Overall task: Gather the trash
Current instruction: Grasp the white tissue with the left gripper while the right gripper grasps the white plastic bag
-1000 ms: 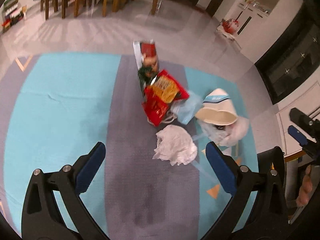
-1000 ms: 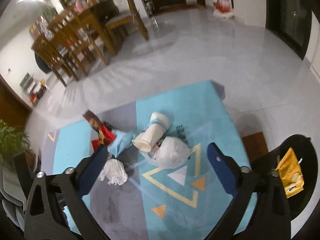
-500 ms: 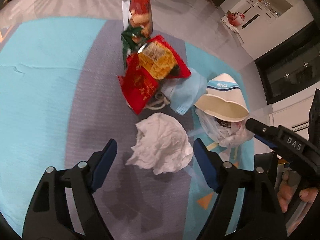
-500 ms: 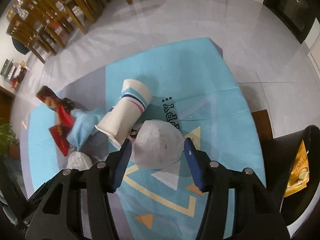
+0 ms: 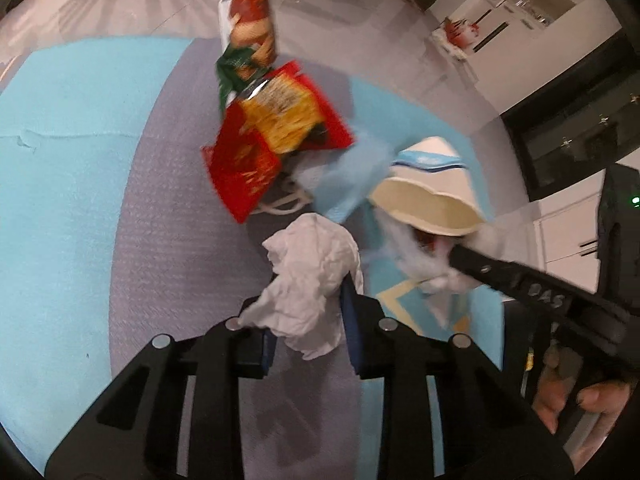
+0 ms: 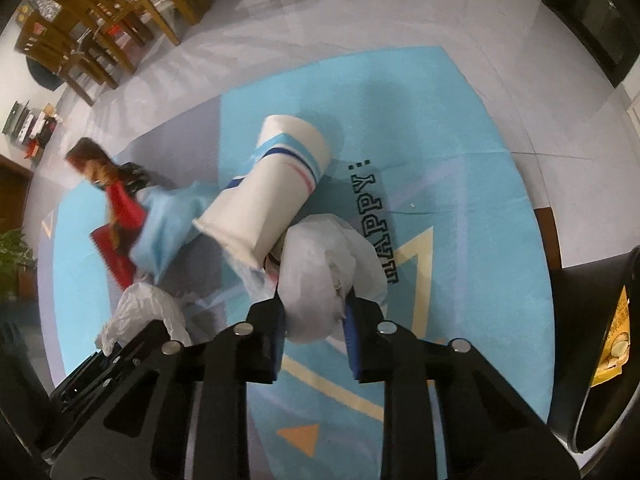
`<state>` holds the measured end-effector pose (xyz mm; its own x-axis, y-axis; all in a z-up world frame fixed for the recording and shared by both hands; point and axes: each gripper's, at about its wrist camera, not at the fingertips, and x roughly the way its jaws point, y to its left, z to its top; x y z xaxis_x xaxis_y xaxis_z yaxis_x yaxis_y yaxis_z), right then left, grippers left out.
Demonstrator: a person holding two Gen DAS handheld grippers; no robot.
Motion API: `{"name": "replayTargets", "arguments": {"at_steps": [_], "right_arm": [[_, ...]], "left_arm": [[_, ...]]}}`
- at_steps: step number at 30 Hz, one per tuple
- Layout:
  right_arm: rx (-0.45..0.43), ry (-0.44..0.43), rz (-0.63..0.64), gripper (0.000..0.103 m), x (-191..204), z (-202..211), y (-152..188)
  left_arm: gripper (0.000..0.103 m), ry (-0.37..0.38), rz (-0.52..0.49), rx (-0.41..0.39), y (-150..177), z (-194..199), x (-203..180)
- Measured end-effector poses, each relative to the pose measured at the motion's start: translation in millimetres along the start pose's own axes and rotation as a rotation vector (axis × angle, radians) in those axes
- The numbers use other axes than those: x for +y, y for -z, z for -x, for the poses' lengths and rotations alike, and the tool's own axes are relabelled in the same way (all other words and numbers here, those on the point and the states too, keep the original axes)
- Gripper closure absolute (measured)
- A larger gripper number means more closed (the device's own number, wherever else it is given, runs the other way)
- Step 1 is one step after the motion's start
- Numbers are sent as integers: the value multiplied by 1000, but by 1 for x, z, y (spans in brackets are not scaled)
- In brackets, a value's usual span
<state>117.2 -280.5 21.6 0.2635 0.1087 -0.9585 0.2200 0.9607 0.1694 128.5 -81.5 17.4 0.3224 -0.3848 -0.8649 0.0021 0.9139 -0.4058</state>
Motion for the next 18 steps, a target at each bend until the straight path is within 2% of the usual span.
{"name": "replayTargets", "arguments": {"at_steps": [5,10,18], "right_arm": [[-13,-46,19,79,5,20,10],[-51,-92,41,79,7,44,20],[-146,-148,73,79,7,90,30]], "left_arm": [[74,12,27,-15,4,30,-6],[73,-53,-7,-70,8,59,-13],[72,-82,-40,-138,19,92,-21]]}}
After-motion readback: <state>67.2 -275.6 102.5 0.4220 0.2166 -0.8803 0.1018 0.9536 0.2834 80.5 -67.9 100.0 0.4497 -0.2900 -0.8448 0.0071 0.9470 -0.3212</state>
